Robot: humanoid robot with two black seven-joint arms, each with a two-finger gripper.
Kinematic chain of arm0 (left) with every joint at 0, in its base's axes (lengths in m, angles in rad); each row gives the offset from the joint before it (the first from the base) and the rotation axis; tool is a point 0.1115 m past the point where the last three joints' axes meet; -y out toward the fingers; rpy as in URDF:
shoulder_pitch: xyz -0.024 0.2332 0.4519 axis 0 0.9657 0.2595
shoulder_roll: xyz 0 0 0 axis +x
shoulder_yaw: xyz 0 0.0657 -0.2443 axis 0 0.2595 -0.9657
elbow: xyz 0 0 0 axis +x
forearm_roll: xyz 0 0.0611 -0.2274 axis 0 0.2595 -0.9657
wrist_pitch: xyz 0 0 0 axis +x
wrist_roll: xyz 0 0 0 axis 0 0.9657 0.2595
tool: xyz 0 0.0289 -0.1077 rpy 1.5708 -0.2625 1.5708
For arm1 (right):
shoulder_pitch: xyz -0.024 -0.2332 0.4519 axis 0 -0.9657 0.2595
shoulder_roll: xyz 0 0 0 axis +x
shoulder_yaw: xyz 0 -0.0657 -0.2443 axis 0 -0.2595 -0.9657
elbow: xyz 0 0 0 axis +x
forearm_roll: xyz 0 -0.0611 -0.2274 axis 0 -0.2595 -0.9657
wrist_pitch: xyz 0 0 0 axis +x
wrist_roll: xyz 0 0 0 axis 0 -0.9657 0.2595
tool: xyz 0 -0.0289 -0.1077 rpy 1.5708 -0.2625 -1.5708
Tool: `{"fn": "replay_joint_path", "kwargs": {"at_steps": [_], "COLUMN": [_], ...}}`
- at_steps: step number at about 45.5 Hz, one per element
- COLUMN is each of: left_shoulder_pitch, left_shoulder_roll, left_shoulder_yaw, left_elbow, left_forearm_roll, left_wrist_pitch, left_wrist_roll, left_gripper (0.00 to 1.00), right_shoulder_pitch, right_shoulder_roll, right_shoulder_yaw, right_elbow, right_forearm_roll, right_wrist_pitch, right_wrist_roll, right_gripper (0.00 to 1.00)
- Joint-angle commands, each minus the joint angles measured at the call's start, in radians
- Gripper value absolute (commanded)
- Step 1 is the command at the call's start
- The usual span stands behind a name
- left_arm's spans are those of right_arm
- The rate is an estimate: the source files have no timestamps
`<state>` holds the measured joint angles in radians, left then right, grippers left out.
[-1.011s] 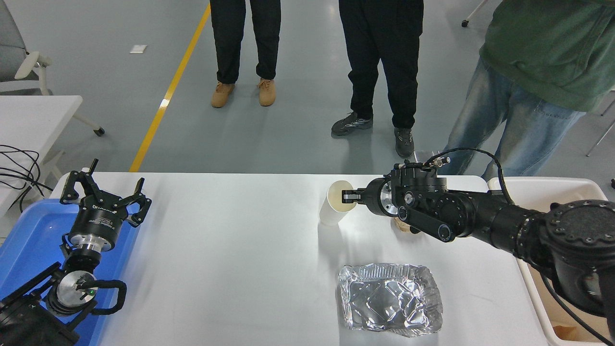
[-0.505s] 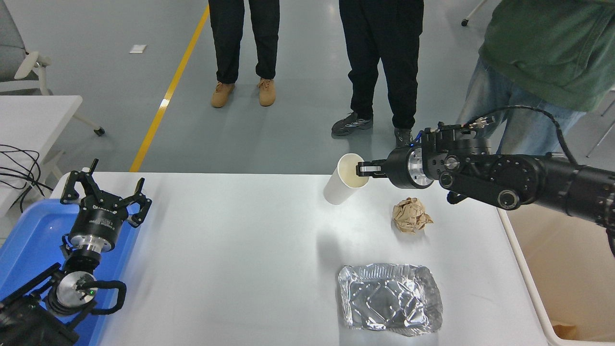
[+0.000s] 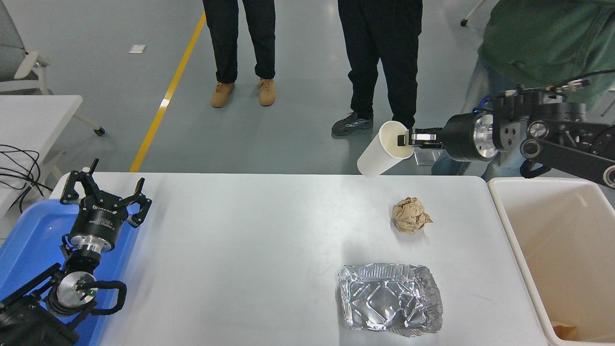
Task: Clean the table surface
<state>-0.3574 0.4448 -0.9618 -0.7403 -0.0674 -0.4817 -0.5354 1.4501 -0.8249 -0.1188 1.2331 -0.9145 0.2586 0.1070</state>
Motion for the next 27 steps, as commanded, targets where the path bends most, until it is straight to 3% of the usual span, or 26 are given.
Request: {"fn": "replay_joint_path", "kwargs": {"at_steps": [1, 17, 27], "left_shoulder_pitch": [0.0, 0.0, 0.0], "left_shoulder_roll": [0.0, 0.0, 0.0], "left_shoulder_yaw": [0.0, 0.0, 0.0], "left_elbow": [0.001, 0.001, 0.001], "left_forearm_roll": [0.0, 0.0, 0.0], "left_wrist_pitch": [0.0, 0.0, 0.0], "left_wrist_roll": [0.0, 0.0, 0.0], "left_gripper": [0.99, 0.99, 0.99], "right_shoulder_pitch": [-0.03, -0.077, -0.218], "right_shoulder_roll": [-0.224, -0.48, -0.546], "right_shoulder_yaw": [0.059, 0.062, 0.061], "right_elbow": [0.02, 0.02, -0.004], "right_forearm_roll": [0.101, 0.198, 0.282], "right_wrist_pitch": [0.019, 0.018, -0.019], "right_wrist_roll": [0.051, 0.14, 0.178], "right_gripper": [0.0, 0.0, 0.0]}}
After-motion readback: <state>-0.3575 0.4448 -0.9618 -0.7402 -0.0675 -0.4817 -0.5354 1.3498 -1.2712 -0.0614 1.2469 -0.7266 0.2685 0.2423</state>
